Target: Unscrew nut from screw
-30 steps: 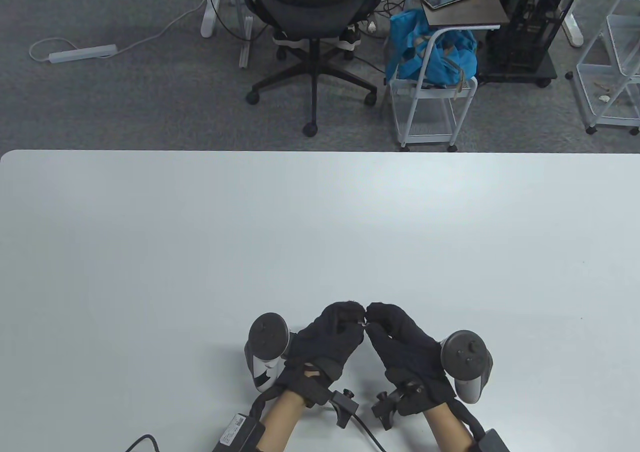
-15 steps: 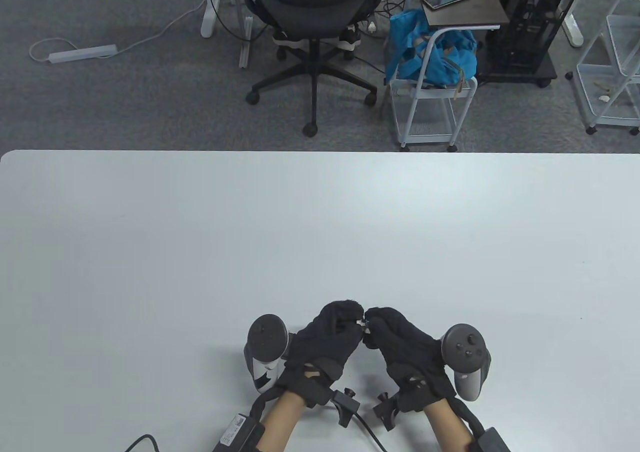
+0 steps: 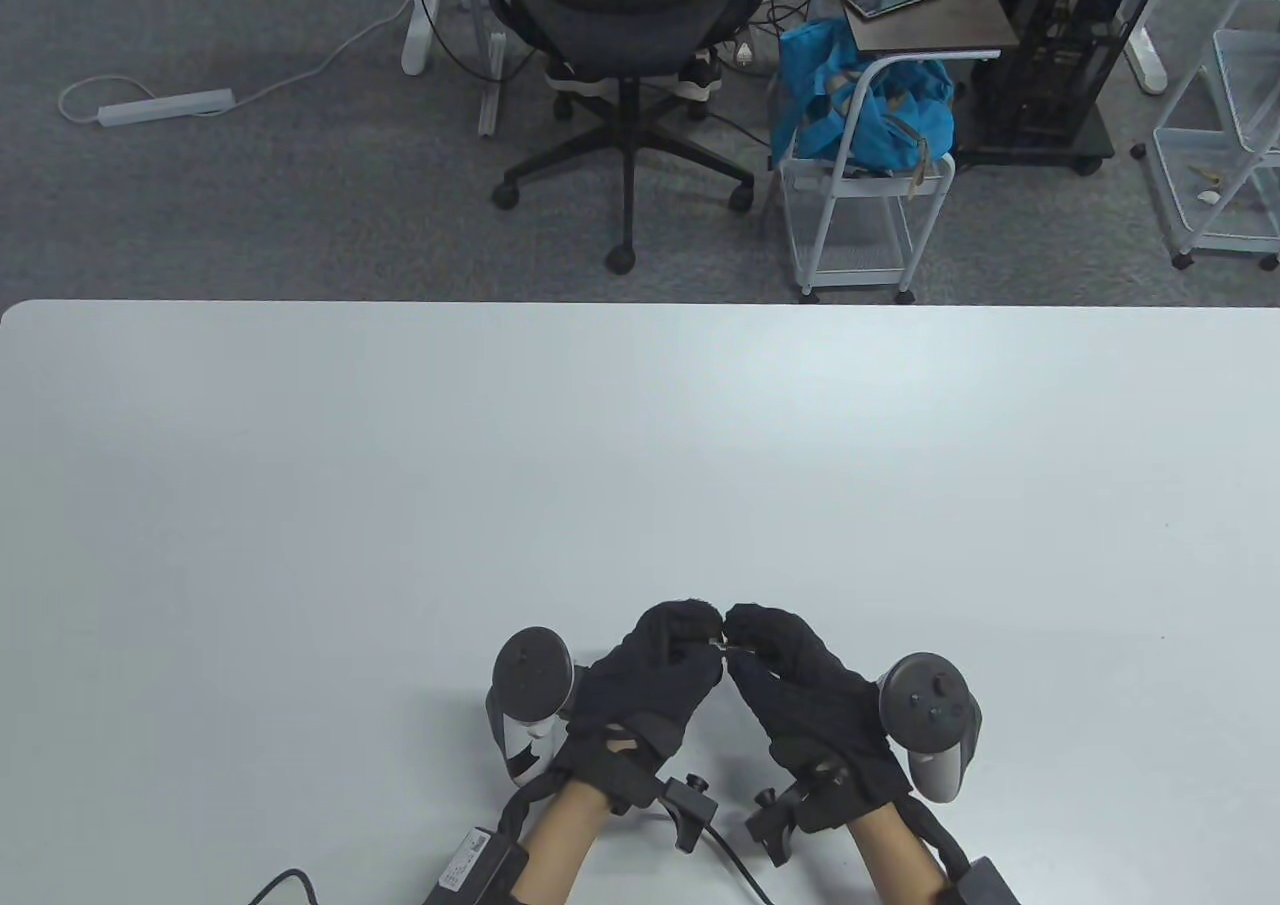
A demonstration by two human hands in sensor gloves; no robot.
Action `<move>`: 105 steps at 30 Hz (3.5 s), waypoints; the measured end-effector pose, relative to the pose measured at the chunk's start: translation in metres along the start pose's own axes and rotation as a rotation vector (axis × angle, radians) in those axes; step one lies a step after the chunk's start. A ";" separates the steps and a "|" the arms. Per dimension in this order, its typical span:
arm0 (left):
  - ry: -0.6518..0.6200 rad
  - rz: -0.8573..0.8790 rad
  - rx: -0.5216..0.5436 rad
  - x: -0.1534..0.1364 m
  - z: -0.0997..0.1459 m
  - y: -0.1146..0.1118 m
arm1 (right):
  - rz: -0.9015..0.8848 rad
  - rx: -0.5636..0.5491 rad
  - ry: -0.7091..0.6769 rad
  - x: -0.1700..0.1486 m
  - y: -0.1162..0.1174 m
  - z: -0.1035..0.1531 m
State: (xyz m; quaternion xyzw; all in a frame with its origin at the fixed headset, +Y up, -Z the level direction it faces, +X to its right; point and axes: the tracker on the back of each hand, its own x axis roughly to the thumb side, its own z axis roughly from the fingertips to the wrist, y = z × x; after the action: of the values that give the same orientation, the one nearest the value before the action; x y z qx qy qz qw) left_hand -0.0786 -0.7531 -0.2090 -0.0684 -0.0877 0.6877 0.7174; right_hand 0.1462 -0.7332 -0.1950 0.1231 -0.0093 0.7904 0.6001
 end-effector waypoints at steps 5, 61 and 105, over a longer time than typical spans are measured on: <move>-0.016 0.003 0.001 0.001 0.000 -0.001 | -0.025 -0.026 0.087 -0.009 -0.001 0.001; -0.033 0.017 -0.005 0.001 0.000 -0.001 | -0.043 -0.009 -0.008 -0.001 -0.003 0.000; -0.054 -0.007 -0.030 0.002 -0.001 -0.004 | 0.018 -0.066 -0.026 0.004 -0.001 0.001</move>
State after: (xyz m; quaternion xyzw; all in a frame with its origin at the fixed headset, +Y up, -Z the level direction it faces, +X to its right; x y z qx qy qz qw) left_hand -0.0747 -0.7513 -0.2087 -0.0603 -0.1175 0.6855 0.7160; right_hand 0.1465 -0.7297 -0.1931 0.1136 -0.0443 0.7933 0.5964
